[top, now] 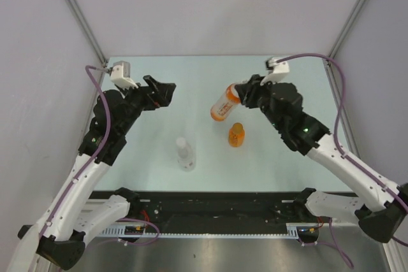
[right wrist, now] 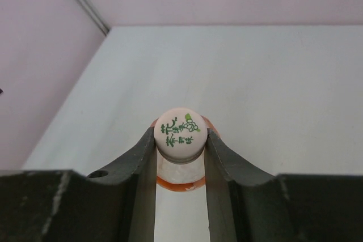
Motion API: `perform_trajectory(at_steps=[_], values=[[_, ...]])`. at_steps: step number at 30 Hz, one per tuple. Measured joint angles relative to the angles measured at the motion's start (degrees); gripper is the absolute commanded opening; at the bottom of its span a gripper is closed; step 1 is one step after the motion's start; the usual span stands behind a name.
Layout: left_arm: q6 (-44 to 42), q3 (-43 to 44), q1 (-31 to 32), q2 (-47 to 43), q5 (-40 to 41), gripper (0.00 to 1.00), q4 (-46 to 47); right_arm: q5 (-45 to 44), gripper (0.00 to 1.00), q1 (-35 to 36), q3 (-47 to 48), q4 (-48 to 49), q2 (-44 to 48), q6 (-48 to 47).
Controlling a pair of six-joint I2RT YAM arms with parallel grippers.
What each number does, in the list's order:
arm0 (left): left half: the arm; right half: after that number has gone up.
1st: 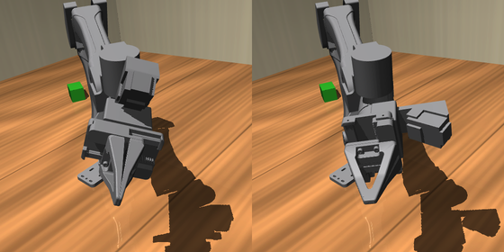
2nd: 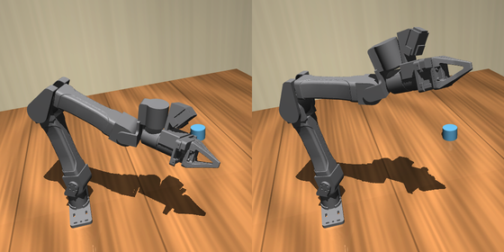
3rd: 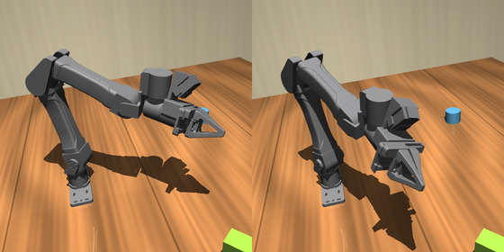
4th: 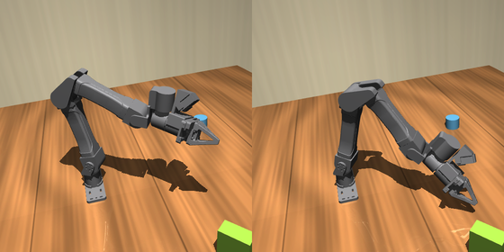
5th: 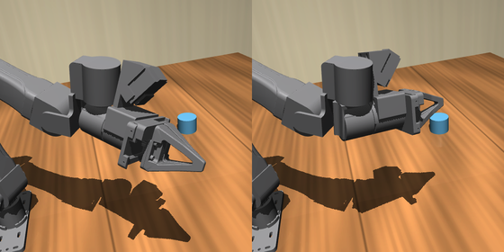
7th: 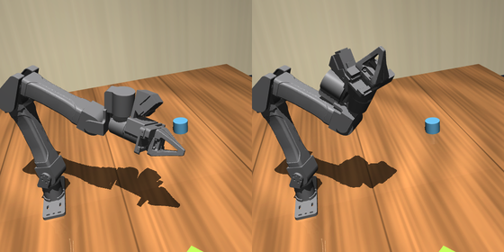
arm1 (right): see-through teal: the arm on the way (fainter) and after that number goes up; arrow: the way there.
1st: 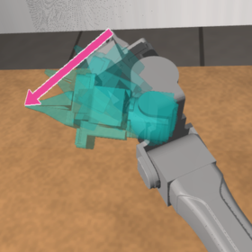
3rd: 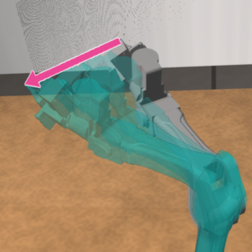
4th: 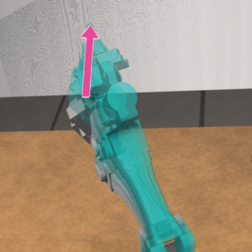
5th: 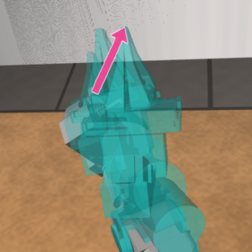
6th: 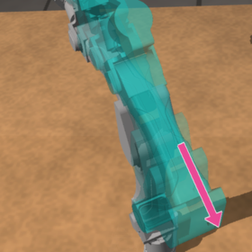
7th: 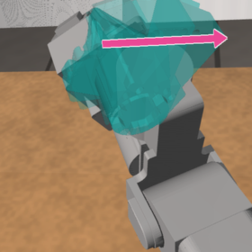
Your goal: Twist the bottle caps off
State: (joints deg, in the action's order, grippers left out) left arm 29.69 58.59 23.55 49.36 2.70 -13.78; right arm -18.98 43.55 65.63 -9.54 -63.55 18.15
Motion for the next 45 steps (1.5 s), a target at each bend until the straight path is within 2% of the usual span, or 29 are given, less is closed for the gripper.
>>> perform_trajectory(at_steps=[5,8,10,14,18,26,34,45], values=[[-4.0,8.4,0.0,6.3,-13.5,1.00,3.0,13.6,0.00,-14.1,0.5,0.3,4.5,9.3],[-5.8,15.3,0.0,11.2,-22.7,1.00,4.7,26.1,0.00,-23.2,0.4,1.8,4.6,16.6],[-6.1,17.0,0.0,13.0,-28.6,1.00,7.0,35.1,0.00,-27.1,-0.8,4.5,4.5,22.0],[-5.4,16.5,0.0,15.8,-39.8,1.00,12.2,48.9,0.00,-29.5,-4.3,11.6,4.6,31.1],[-5.1,13.4,0.1,17.2,-46.6,1.00,15.5,57.6,0.00,-29.3,-6.2,15.2,4.7,35.4],[-7.0,11.3,3.9,17.3,-51.9,1.00,14.8,63.1,0.00,-28.2,-6.3,15.4,7.2,33.4],[-7.3,10.6,8.0,17.3,-56.0,1.00,14.1,63.3,0.00,-24.6,-6.3,15.4,7.6,30.1],[-8.8,7.5,11.7,16.9,-56.9,1.00,10.2,63.3,0.00,-20.5,-6.2,17.8,7.6,28.9]])
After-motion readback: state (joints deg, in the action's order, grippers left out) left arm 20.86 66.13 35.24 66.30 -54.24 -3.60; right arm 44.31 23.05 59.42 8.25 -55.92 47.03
